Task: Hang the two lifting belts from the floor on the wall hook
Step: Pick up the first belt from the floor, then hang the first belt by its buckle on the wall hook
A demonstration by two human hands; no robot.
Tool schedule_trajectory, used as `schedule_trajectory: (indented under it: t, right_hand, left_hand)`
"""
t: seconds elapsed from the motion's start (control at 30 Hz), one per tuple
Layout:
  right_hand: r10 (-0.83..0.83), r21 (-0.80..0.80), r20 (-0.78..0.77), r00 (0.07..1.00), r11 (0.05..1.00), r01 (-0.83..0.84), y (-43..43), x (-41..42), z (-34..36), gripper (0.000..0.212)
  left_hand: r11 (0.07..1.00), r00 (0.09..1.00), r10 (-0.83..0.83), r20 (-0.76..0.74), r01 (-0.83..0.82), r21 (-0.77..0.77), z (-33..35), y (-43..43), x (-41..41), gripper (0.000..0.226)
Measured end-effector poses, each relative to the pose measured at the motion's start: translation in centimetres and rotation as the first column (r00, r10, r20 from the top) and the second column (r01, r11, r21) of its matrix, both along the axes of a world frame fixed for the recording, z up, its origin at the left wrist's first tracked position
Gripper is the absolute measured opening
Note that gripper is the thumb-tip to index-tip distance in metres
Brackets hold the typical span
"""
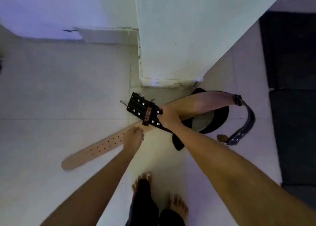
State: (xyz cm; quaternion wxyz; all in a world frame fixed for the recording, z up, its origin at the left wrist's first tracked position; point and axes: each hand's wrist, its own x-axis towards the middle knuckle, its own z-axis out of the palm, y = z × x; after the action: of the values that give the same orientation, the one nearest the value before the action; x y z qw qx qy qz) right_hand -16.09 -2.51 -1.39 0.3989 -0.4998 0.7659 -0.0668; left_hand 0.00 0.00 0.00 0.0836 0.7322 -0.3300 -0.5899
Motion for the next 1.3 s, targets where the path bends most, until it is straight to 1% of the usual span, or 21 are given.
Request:
schedule_trajectory:
  t: [0.07,0.13,0.2,0.27,0.37,0.43,0.47,0.53,0.57,0.63,0.67,0.7,0.73,0.87,0.9,0.97,1.0,1.03,1.07,1.17,1.3]
  right_hand:
    - [0.062,-0.008,-0.035,0.997,0.998,-0.062,-1.7,0.8,-2.5,0.029]
    - [0.059,-0.011,-0.068,0.996,0.998,-0.06,-3.3,1.3,-4.3,0.032]
    - [0.06,0.05,-0.083,0.995,0.997,-0.056,-3.7,2.0,-5.1,0.033]
    - [0.056,0.137,-0.014,0.998,0.989,-0.054,-3.3,2.5,-4.4,0.027]
    - [-0.03,0.171,0.113,0.993,0.985,0.01,-2.0,3.0,-0.8,0.019]
    - [-0.084,0.169,0.167,0.982,0.984,0.055,-0.5,3.0,3.1,0.018]
    - [-0.096,0.171,0.19,0.977,0.983,0.063,0.2,2.9,5.3,0.018]
    - [-0.103,0.181,0.246,0.964,0.982,0.058,1.0,2.6,10.7,0.019]
    - [-0.1,0.172,0.273,0.957,0.984,0.053,1.1,2.5,13.8,0.019]
    - [-0.115,0.137,0.324,0.939,0.988,0.074,0.8,2.3,20.9,0.015]
    - [-0.143,0.116,0.362,0.921,0.987,0.108,0.3,2.3,24.5,0.014]
    - [-0.176,0.098,0.401,0.899,0.984,0.148,-0.1,2.3,28.1,0.012]
    - [-0.208,0.083,0.438,0.875,0.978,0.191,-0.5,2.3,32.0,0.011]
    - [-0.268,0.006,0.567,0.779,0.947,0.321,-1.0,2.5,47.3,0.013]
    - [-0.266,-0.012,0.591,0.761,0.941,0.339,-0.8,2.7,51.0,0.014]
    - [-0.273,-0.04,0.625,0.732,0.925,0.379,-0.1,3.1,57.5,0.017]
    - [-0.274,-0.051,0.637,0.721,0.918,0.394,0.4,3.3,60.3,0.016]
    - [-0.27,-0.063,0.649,0.711,0.912,0.404,0.9,3.7,63.0,0.014]
    - [-0.264,-0.076,0.661,0.702,0.907,0.413,1.6,4.0,65.5,0.012]
    - [-0.229,-0.138,0.711,0.665,0.882,0.451,3.6,4.9,71.7,0.01]
    - [-0.103,-0.232,0.78,0.618,0.868,0.438,6.9,5.4,76.9,0.021]
  left_hand:
    - [1.0,1.0,0.021,-0.007,-0.021,-0.013,-2.7,-0.7,0.2,0.023]
    - [0.999,0.999,0.05,-0.002,-0.05,0.014,-4.7,-1.8,0.3,0.021]
    - [0.997,0.997,0.082,0.005,-0.082,0.007,-5.4,-2.4,0.4,0.023]
    - [0.996,0.996,0.092,0.009,-0.092,0.023,-4.4,-3.0,0.6,0.026]
    - [0.989,0.992,0.121,-0.022,-0.119,0.083,-1.6,-3.4,1.0,0.027]
    - [0.991,0.994,0.092,0.054,-0.097,0.093,2.0,-3.1,1.2,0.027]
    - [0.986,0.986,0.139,0.086,-0.146,0.08,4.2,-2.8,1.3,0.028]
    - [0.96,0.96,0.269,0.074,-0.274,0.065,8.5,-2.3,1.4,0.033]
    - [0.936,0.94,0.341,0.015,-0.341,0.081,10.8,-2.2,1.5,0.039]
    - [0.893,0.875,0.439,-0.206,-0.4,0.205,15.9,-2.3,1.6,0.062]
    - [0.891,0.838,0.447,-0.313,-0.389,0.234,19.1,-2.7,1.6,0.065]
    - [0.89,0.797,0.454,-0.398,-0.387,0.24,22.7,-3.3,1.6,0.063]
    - [0.897,0.779,0.443,-0.444,-0.388,0.213,26.5,-4.1,1.7,0.059]
    - [0.931,0.784,0.345,-0.516,-0.356,0.082,41.8,-6.7,2.4,0.068]
    - [0.939,0.794,0.309,-0.524,-0.342,0.037,45.7,-6.9,2.5,0.063]
    - [0.946,0.823,0.252,-0.509,-0.321,-0.051,52.9,-6.8,2.7,0.043]
    - [0.941,0.828,0.239,-0.506,-0.326,-0.089,56.3,-6.6,2.8,0.039]
    - [0.93,0.833,0.239,-0.499,-0.344,-0.127,59.5,-6.2,2.7,0.042]
    - [0.91,0.83,0.255,-0.496,-0.379,-0.166,62.3,-5.6,2.8,0.042]
    - [0.823,0.818,0.326,-0.474,-0.493,-0.283,70.4,-3.2,2.6,0.015]
    - [0.752,0.798,0.343,-0.494,-0.549,-0.365,78.4,0.3,2.3,0.011]
